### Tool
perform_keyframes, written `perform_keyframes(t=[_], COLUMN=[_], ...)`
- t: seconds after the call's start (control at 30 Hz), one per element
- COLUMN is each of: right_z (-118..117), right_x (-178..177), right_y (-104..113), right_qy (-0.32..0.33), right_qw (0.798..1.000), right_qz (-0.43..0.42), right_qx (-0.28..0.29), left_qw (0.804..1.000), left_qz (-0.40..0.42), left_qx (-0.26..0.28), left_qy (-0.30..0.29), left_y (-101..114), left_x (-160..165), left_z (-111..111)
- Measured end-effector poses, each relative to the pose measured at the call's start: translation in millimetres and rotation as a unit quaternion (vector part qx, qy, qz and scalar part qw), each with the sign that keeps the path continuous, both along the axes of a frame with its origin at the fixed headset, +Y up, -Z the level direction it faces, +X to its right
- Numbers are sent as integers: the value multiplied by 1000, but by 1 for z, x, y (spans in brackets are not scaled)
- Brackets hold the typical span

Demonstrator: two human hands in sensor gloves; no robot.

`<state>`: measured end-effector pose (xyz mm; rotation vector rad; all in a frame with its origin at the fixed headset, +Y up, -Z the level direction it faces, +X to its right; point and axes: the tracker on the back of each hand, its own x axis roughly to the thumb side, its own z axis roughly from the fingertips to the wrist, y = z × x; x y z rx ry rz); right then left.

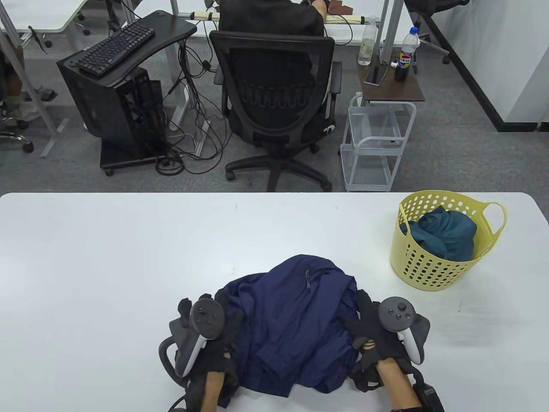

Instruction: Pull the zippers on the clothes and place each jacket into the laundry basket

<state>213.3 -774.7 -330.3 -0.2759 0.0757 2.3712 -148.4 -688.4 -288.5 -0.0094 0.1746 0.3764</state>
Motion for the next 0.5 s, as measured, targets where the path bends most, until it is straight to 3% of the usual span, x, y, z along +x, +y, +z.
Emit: perform_keyframes(t=[0.13, 0.3, 0.43, 0.5], right_z=[1, 15, 34, 43], right_x=[-2, -12, -29, -39], right_y=[9, 30, 51, 60], right_qy=[-3, 63, 178, 275], right_qw=[999, 989, 959, 927], right_qz=[15, -68, -147, -188], right_qx=[45, 117, 163, 171], left_qw=[997, 985, 979, 979], left_qz=[1, 42, 39, 23], left_qx=[7, 5, -13, -4], left_qy=[-79, -165, -199, -201], left_y=[-1, -7, -14, -17], left_x=[40, 70, 80, 80], left_z=[6, 10, 9, 5])
